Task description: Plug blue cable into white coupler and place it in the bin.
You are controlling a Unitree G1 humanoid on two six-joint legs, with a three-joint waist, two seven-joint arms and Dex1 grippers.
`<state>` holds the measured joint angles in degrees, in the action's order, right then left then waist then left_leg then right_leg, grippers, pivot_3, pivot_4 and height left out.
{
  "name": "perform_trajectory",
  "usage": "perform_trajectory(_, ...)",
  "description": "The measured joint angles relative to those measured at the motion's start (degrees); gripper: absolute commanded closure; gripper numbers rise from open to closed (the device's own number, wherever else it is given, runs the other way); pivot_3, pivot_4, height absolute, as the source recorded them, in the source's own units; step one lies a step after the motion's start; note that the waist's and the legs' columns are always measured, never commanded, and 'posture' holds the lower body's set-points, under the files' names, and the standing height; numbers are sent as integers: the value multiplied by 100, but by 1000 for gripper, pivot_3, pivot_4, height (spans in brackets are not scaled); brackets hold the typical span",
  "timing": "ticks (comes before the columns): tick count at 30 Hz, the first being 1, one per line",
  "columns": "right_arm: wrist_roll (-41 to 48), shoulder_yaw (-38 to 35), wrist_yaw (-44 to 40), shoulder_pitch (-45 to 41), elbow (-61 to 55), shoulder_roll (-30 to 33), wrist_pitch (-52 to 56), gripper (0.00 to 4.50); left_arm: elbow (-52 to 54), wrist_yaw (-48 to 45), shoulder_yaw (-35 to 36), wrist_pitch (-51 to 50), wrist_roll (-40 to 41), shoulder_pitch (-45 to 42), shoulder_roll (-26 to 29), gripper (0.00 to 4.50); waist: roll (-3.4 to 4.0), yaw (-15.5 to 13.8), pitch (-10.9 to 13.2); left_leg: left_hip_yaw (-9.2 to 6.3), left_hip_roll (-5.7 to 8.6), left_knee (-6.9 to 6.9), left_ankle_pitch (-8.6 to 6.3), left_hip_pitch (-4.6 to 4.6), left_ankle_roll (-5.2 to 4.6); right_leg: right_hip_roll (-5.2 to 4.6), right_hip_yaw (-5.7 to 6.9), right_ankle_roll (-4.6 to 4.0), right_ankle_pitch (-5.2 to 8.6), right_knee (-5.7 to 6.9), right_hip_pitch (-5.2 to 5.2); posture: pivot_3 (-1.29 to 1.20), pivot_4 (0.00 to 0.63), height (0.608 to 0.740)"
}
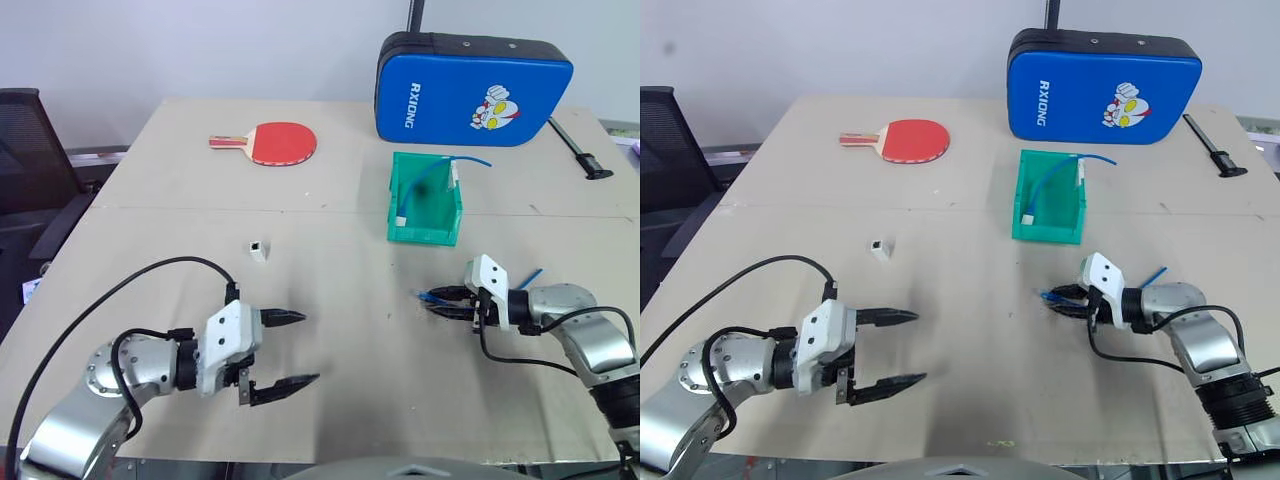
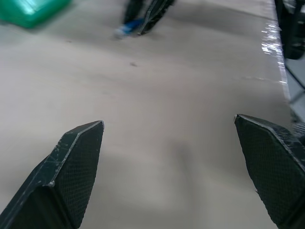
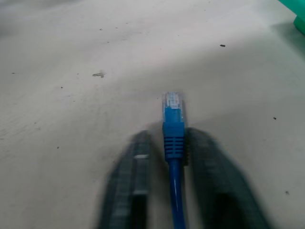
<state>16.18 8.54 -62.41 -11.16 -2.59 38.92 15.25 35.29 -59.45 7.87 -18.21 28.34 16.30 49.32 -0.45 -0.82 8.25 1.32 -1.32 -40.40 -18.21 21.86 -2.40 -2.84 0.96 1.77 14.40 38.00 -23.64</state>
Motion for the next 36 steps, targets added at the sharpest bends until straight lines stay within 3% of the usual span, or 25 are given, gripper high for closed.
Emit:
perform_trajectory(7, -73, 35, 19, -130, 111, -143, -53, 4470, -36, 232, -68, -7, -72, -236, -132, 0, 0, 13, 0, 1, 0, 0, 0, -1, 0, -5, -1, 17, -10, 1, 0, 0, 150, 681)
perform_trajectory(21, -932, 1262, -113, -1811, 793, -1096, -484, 4470, -349, 362, 95, 58, -300, -375, -111, 0, -3, 12, 6, -4, 3, 0, 13, 10, 22, -14, 32, 18, -11, -1, -7, 0, 150, 681)
perform_trajectory(26, -1130, 1348, -155, -2257, 1281, -1294, -690, 2863, -612, 237, 97, 214, -436, -538, -95, 0, -3, 2, 8, -18, 3, 0, 14, 14, 26, -17, 51, 17, -11, 1, -8, 0, 150, 681)
perform_trajectory(31, -1064, 1261, -201, -2119, 1169, -1213, -529, 321, -863, 180, -49, 204, -478, -1085, -86, 0, -2, -4, 8, -22, 4, 0, 15, 18, 26, -25, 56, 18, -12, 1, -8, 0, 150, 681)
perform_trajectory(32, -1013, 1183, -172, -2035, 1101, -1200, -435, 43, -929, 208, -111, 161, -501, -1203, -92, 0, -3, 0, 8, -22, 4, 0, 15, 18, 26, -24, 58, 18, -12, 0, -9, 0, 150, 681)
perform_trajectory(36, -458, 534, 76, -1280, 124, -974, 229, 43, -1443, 381, -708, -116, -708, -1955, -389, 0, -3, -2, 10, -24, 8, -1, 14, 26, 25, -23, 68, 21, -13, 1, -9, 0, 150, 681)
